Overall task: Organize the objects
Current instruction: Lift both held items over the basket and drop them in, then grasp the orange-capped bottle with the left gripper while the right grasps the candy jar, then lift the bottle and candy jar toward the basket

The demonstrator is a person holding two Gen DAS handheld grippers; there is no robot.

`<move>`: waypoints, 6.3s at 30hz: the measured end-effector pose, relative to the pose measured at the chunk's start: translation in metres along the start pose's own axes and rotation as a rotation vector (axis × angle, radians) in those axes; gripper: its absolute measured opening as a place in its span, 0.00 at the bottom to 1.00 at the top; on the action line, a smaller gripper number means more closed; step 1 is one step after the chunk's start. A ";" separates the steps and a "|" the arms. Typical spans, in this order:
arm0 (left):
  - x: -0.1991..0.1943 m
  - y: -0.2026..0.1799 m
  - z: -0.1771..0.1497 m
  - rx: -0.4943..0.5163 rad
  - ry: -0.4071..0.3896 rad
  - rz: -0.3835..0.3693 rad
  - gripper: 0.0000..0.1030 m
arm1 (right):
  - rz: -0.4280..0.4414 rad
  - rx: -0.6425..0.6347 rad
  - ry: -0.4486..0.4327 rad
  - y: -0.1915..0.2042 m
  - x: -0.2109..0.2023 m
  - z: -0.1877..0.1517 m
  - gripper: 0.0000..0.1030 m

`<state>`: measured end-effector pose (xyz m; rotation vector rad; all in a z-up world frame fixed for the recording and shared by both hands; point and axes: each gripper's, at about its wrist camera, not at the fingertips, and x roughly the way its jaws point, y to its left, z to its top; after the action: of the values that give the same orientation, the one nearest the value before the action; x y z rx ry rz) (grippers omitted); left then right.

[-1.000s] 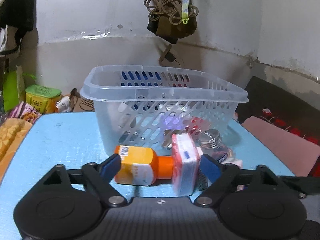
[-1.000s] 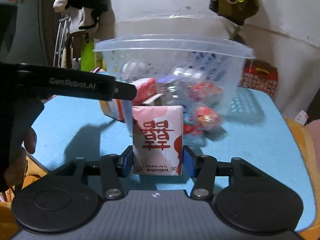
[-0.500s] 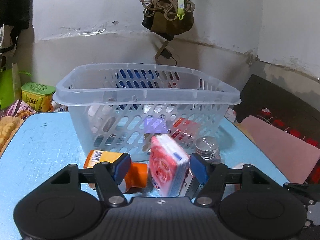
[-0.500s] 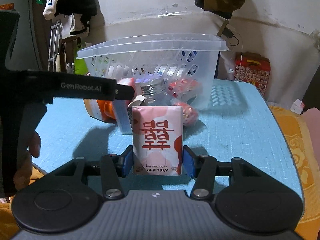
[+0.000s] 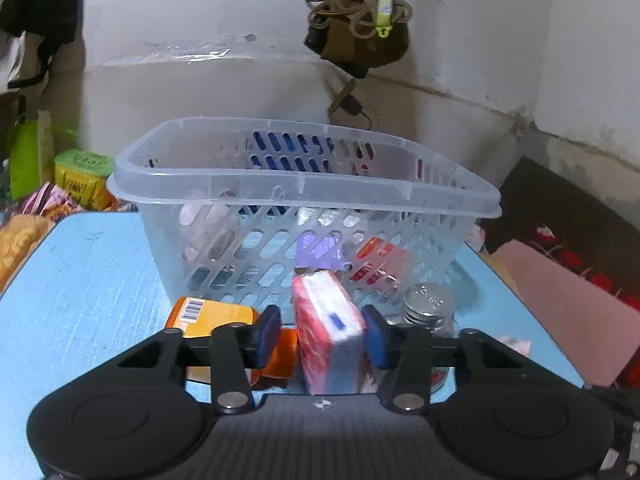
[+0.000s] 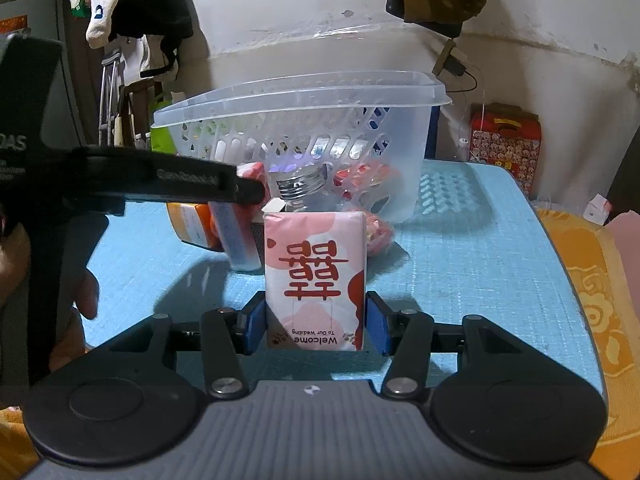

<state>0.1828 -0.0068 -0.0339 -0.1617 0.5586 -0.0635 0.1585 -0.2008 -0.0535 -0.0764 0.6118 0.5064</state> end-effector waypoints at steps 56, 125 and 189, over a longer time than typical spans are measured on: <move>-0.112 0.022 0.021 0.074 -0.286 -0.166 0.28 | 0.037 -0.006 -0.280 -0.007 -0.050 0.060 0.53; 0.020 0.041 -0.020 0.104 0.026 0.113 0.84 | -0.059 -0.021 -0.069 -0.007 0.046 0.003 0.45; -0.105 0.048 -0.005 0.114 -0.235 0.069 0.84 | 0.030 0.014 -0.192 -0.031 -0.044 0.012 0.43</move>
<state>0.0920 0.0510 0.0082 -0.0374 0.3251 -0.0091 0.1492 -0.2443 -0.0209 -0.0054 0.4292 0.5318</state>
